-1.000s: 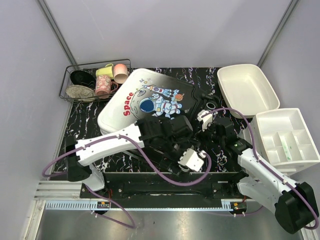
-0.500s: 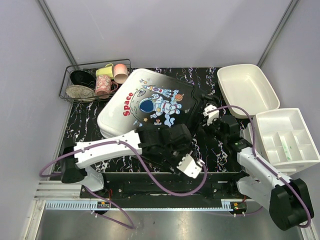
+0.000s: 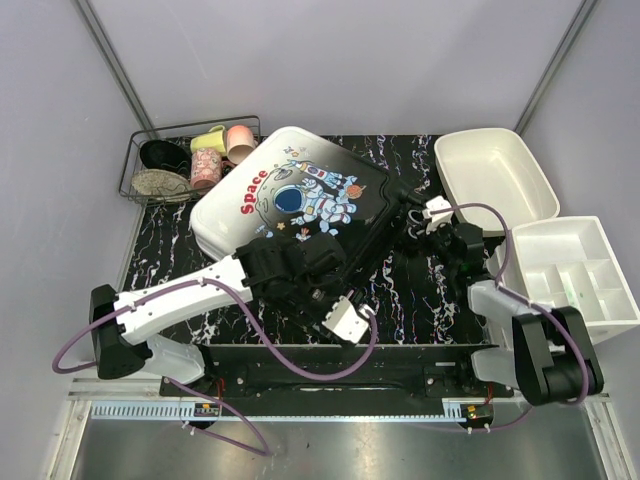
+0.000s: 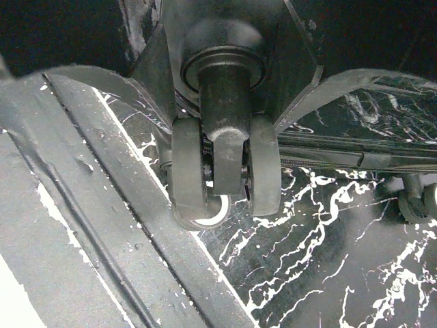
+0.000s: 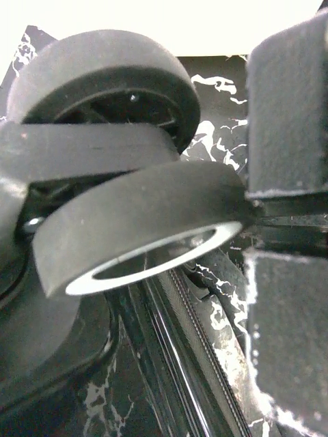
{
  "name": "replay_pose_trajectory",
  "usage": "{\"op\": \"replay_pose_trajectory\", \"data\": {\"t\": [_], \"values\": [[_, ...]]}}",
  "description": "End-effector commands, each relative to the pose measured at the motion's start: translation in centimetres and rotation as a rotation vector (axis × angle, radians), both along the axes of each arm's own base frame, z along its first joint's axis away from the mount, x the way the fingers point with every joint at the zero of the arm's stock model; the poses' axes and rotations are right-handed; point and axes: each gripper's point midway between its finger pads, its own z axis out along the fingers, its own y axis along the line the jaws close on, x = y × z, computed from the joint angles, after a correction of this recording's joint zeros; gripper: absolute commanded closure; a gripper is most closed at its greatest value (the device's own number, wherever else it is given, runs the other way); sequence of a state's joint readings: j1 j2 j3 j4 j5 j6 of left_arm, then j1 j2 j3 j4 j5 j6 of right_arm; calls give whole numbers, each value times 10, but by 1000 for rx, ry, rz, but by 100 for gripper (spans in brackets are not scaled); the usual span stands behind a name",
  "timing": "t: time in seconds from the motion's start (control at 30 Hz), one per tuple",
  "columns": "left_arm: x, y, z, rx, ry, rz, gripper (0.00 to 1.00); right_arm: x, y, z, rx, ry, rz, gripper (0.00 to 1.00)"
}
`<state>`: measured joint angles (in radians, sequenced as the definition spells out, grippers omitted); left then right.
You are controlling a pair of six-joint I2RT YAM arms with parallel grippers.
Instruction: Open, take out, and arrange the luggage
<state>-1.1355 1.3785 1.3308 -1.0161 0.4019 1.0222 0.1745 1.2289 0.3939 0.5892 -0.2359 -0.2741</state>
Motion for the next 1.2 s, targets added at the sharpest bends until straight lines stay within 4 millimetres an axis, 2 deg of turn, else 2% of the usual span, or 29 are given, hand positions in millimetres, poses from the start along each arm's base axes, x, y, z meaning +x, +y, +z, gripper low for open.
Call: {"op": "replay_pose_trajectory", "data": {"t": [0.0,0.17,0.5,0.53,0.67,0.7,0.77,0.8,0.87,0.9,0.93,0.97,1.0,1.07,1.13,1.17], "values": [[-19,111,-41,428,104,66,44,40,-8,72,46,-266,-35,100],[-27,121,-43,437,121,27,44,55,-9,72,63,-283,-19,100],[-45,144,-52,503,174,-65,47,89,-16,92,142,-309,1,100],[-46,148,-53,521,182,-72,48,93,-14,88,149,-296,11,100],[-47,152,-55,529,185,-86,48,95,3,93,183,-288,119,100],[-49,153,-54,530,201,-96,47,97,9,84,202,-257,149,100],[-52,152,-53,532,215,-97,47,98,18,83,213,-244,205,100],[-52,152,-52,533,221,-95,46,98,21,73,215,-203,224,100],[-53,152,-51,526,228,-90,39,97,28,75,230,-179,266,100],[-54,154,-49,520,230,-83,37,92,29,81,238,-176,277,94],[-54,155,-49,519,232,-79,36,86,29,80,240,-165,280,81],[-54,156,-49,522,233,-64,33,81,29,81,245,-157,279,77],[-56,160,-49,518,227,-56,32,71,28,92,244,-152,279,72],[-56,162,-48,507,220,-31,25,52,32,93,226,-122,314,56],[-51,157,-41,455,180,8,20,23,35,98,223,-57,343,41],[-49,154,-38,437,174,61,18,13,35,100,215,-35,349,29]]}}
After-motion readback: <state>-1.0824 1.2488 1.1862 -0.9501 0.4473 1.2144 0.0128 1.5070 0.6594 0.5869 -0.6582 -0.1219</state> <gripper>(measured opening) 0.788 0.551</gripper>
